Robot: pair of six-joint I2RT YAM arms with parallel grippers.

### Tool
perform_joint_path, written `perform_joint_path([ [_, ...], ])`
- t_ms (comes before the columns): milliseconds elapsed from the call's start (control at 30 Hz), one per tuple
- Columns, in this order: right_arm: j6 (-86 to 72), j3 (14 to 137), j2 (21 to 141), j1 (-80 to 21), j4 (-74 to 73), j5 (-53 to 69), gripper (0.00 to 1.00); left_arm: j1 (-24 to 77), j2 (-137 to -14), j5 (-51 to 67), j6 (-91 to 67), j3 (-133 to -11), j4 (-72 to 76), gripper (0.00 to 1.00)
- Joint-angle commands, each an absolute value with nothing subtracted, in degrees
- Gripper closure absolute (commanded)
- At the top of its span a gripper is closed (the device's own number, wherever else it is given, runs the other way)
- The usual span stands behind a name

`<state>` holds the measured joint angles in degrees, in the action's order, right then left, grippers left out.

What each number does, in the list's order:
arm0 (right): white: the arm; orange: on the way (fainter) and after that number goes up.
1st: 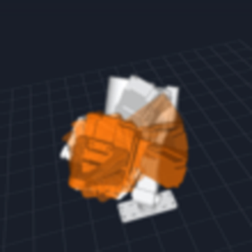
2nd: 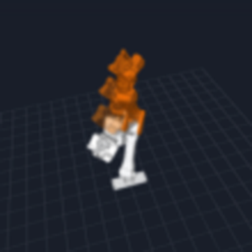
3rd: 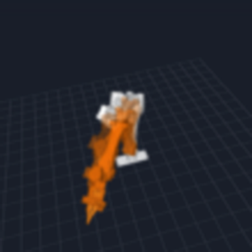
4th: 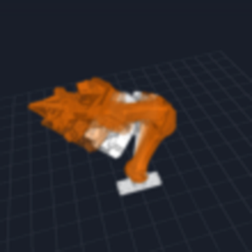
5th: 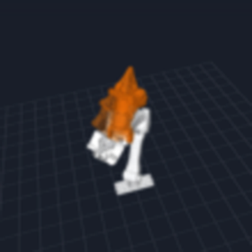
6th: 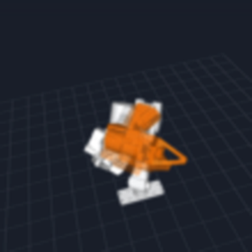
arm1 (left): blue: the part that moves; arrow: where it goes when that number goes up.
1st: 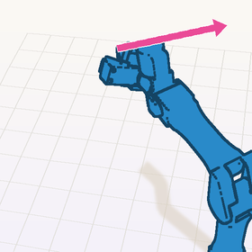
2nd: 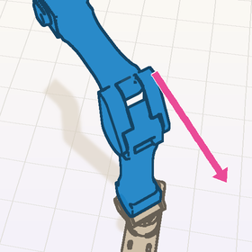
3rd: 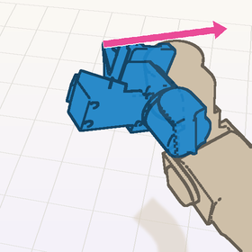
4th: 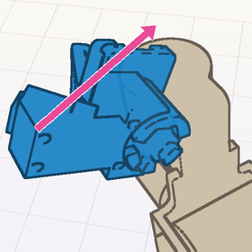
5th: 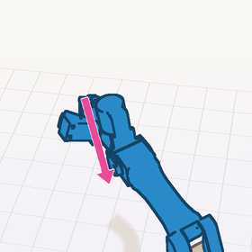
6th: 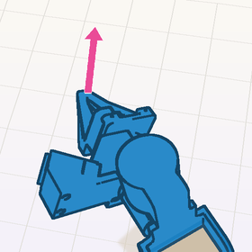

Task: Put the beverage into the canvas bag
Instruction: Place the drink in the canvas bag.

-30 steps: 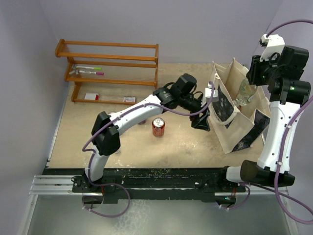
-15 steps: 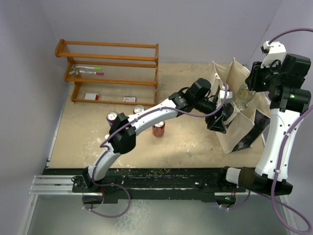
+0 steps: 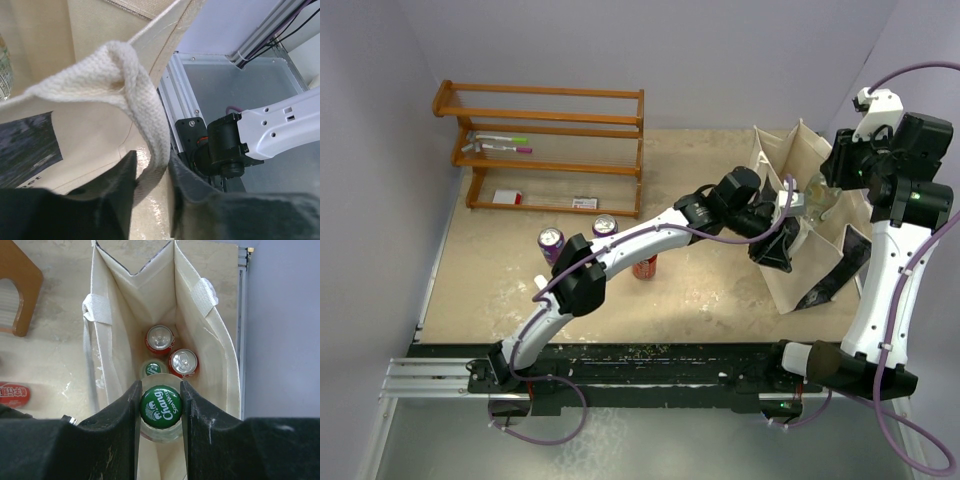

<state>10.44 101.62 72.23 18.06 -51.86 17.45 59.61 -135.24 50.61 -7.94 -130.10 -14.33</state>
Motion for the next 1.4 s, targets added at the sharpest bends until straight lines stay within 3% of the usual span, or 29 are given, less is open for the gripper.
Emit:
perform_joint_path([
  [0,10.4,103.1,70.0,18.4,-42.2,19.3,1.00,59.4,-131.0,52.6,-5.8,-130.2,-15.2,0.81],
  [133,11.1,103.7,71.1,18.4,-42.3,19.0,1.00,59.0,-128.1,52.1,-4.0,-128.8,-17.5,0.95],
  [233,11.7,104.7,73.3,18.4,-42.2,19.3,1.00,59.0,-126.4,51.6,-2.8,-127.7,-18.5,1.00],
  [1367,32.3,93.0,80.9,18.3,-33.7,23.6,1.00,57.0,-119.3,48.3,3.1,-115.3,-21.4,1.00],
])
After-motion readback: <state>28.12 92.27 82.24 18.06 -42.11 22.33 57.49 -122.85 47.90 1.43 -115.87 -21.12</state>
